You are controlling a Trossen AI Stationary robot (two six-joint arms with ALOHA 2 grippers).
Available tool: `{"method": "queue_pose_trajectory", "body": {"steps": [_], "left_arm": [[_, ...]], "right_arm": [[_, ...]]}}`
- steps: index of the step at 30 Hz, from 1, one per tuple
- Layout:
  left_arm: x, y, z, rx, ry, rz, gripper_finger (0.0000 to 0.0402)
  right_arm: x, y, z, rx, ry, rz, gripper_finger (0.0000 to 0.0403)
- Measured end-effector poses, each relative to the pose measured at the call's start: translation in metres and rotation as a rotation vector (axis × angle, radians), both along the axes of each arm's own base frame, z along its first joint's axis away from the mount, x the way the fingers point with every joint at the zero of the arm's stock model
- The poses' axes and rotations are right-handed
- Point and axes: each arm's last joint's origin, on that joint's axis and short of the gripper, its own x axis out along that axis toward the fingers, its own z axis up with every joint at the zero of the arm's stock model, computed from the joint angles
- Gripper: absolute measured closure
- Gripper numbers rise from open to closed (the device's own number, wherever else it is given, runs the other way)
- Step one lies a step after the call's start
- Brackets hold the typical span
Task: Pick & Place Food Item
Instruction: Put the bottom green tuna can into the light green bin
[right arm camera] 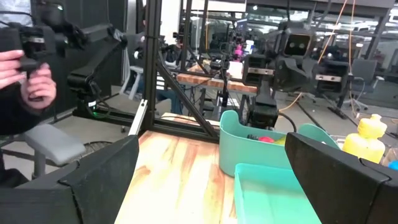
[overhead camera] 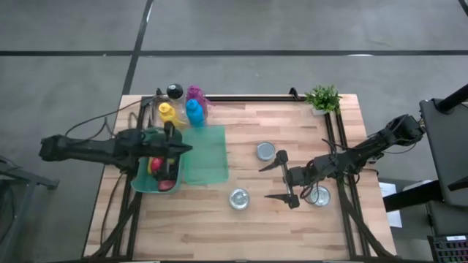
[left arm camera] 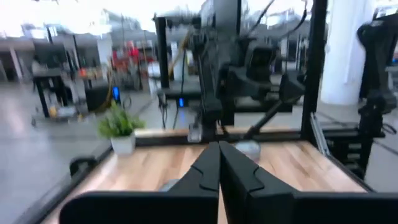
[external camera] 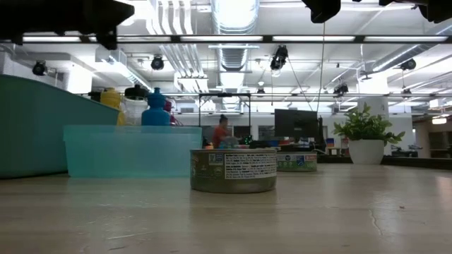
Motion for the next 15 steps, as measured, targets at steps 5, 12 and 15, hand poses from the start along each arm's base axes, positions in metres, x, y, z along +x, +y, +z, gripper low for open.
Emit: {"method": "queue_pose_trajectory", "body": {"steps": [5, 12, 15], "left_arm": [[-0.025, 0.000, -0.013, 0.024, -0.153, 0.003, 0.0398], [-0.043, -0.001, -0.035, 0.052, -0.263, -0.012, 0.0398], [-0.047, -0.001, -0.045, 0.053, -0.288, -0.013, 0.0398]], "right_arm": [[0.000, 0.000, 0.000, 0.000, 0.000, 0.000, 0.0003], [0.000, 0.000, 0.000, 0.000, 0.000, 0.000, 0.0003], [0.000, 0.000, 0.000, 0.000, 0.000, 0.000, 0.0003]]}}
